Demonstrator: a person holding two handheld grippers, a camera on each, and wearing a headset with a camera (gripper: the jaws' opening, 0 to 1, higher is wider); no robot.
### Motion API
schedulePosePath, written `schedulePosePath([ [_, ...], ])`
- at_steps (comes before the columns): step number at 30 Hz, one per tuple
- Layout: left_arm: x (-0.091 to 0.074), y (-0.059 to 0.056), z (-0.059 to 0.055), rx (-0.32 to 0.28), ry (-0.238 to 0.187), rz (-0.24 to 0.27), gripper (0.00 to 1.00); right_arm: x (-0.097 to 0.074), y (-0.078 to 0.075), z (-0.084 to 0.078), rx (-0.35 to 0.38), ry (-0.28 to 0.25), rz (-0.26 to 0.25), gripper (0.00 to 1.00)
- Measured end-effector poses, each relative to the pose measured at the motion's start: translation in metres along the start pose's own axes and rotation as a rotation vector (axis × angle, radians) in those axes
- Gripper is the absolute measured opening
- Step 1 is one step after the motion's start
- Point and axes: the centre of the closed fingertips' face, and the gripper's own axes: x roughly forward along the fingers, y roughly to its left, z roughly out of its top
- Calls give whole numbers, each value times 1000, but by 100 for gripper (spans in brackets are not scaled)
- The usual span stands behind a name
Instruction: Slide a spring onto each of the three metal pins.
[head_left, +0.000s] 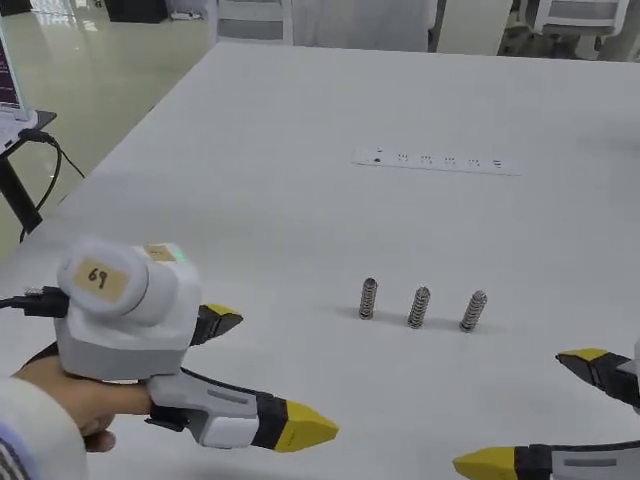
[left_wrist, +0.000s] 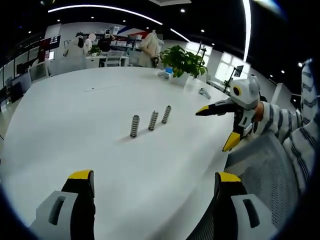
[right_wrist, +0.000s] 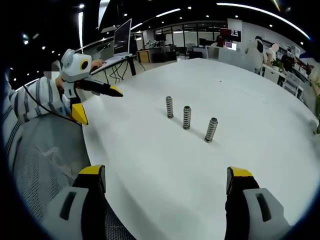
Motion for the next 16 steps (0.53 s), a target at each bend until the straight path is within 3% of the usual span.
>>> schedulePosePath([
  [16, 3, -2, -7, -3, 21, -8, 98, -7, -2, -2, 21, -4, -21, 99],
])
